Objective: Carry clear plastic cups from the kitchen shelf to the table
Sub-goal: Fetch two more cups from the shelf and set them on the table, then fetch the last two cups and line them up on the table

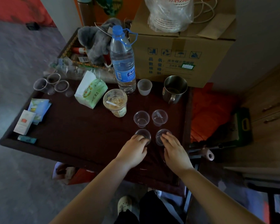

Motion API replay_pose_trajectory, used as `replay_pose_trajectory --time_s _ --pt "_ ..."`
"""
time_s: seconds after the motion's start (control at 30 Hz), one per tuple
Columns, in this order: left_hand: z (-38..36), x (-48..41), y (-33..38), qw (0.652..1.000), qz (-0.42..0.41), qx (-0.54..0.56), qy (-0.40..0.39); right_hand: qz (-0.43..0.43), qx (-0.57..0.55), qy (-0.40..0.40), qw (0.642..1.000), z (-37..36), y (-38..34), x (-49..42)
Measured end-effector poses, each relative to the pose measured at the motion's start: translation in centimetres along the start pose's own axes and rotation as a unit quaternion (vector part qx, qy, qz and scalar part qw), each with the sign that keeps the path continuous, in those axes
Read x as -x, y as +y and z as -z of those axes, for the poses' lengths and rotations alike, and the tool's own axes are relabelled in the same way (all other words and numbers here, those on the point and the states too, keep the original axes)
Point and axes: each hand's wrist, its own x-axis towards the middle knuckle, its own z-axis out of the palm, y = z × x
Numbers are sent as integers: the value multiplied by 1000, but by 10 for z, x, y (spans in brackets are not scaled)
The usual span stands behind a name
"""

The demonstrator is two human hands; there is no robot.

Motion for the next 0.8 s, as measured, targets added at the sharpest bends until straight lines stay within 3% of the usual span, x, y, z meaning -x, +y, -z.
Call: replay_pose_trajectory --time_s 0.4,0.8 --pt "29 16 8 998 -32 -47 38 0 10 45 999 21 -18 9" --pt "126 57 43 969 -229 -52 72 -152 39 231 960 103 -133 70"
